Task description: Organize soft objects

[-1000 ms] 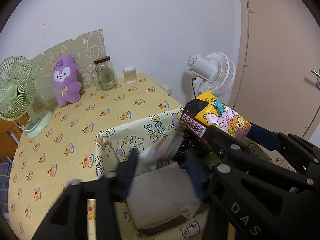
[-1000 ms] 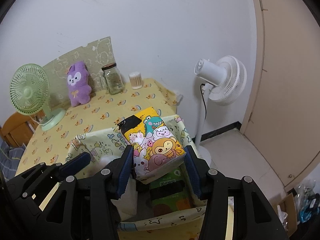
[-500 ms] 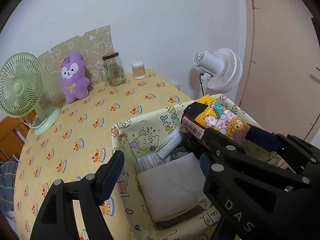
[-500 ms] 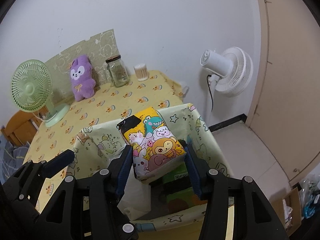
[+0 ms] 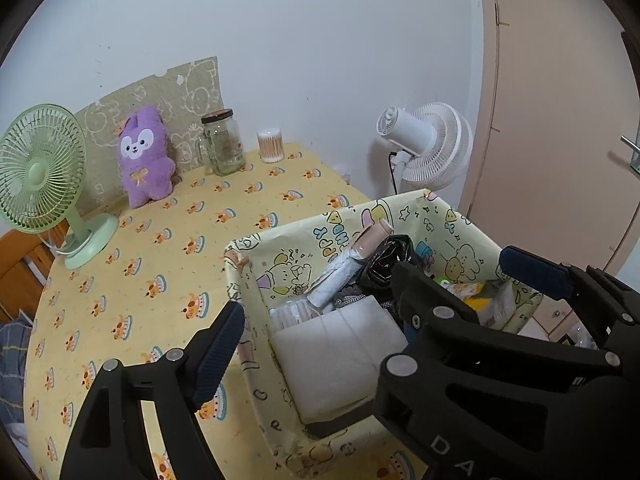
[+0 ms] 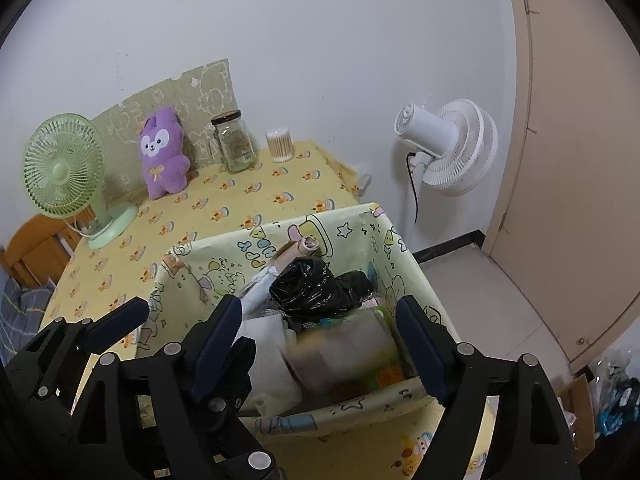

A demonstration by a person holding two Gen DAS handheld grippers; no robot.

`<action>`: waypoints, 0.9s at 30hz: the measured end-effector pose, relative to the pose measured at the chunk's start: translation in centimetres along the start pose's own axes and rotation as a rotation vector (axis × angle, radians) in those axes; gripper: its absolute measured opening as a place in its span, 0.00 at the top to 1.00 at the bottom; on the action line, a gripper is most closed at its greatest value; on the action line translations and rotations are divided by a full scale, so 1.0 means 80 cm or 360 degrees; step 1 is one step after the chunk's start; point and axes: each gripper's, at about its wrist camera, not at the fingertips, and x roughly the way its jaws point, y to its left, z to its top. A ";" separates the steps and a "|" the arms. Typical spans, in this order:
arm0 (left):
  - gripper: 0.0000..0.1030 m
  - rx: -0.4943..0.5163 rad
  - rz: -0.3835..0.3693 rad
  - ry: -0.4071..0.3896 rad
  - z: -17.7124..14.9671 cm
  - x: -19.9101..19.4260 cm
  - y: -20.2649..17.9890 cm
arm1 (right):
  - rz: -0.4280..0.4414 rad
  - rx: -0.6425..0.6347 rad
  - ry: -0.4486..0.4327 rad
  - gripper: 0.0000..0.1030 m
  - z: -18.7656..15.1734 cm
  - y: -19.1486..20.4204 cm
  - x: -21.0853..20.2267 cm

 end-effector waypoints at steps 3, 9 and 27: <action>0.16 -0.0008 0.0004 -0.0021 -0.001 -0.010 0.004 | -0.0004 -0.0005 -0.0015 0.19 0.000 0.005 -0.008; 0.12 -0.0032 0.0025 -0.0073 -0.001 -0.031 0.017 | 0.0009 -0.0020 -0.0059 0.18 0.001 0.021 -0.027; 0.05 -0.0140 0.0160 -0.0225 -0.009 -0.099 0.069 | 0.0079 -0.0119 -0.0213 0.12 0.007 0.081 -0.083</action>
